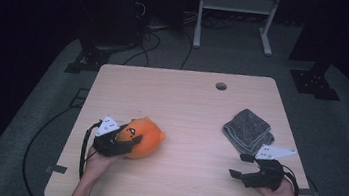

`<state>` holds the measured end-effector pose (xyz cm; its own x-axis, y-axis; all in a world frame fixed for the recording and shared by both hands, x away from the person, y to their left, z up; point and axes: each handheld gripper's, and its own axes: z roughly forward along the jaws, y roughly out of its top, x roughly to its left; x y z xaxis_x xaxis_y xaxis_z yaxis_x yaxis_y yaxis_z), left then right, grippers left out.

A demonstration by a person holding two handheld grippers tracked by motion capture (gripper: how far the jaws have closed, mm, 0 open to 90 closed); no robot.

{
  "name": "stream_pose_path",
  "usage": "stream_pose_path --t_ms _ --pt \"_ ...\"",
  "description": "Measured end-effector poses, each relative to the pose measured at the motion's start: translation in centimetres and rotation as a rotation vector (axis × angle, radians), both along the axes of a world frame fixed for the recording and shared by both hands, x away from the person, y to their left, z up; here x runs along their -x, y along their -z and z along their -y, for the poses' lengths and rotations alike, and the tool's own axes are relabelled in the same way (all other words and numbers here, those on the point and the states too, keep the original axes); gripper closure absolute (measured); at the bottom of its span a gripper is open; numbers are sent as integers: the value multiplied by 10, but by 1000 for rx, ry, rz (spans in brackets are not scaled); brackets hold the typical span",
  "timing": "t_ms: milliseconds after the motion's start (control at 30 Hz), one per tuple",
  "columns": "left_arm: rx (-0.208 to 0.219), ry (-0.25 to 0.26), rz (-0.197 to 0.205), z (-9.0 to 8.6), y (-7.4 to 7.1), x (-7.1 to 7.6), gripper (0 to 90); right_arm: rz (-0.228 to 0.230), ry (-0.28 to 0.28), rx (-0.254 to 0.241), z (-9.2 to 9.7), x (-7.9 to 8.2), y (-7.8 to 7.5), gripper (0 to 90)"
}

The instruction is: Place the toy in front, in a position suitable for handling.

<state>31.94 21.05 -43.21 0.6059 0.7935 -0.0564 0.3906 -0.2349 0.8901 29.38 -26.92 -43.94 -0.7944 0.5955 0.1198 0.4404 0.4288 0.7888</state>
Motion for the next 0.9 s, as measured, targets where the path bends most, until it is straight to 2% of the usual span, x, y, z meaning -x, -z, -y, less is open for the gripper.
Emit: stream_pose_path --t_ms 100,400,467,633,900 --pt "17 -8 19 4 -4 1 368 8 -6 -1 1 1 -1 249" --pt "94 50 51 21 -11 5 377 2 -4 5 1 1 0 250" --pt "96 59 55 24 -11 6 377 1 -2 5 1 1 0 250" --pt "109 96 84 46 -13 9 378 1 -1 8 1 1 0 252" --pt "104 180 88 77 -11 13 377 1 10 8 2 1 0 259"
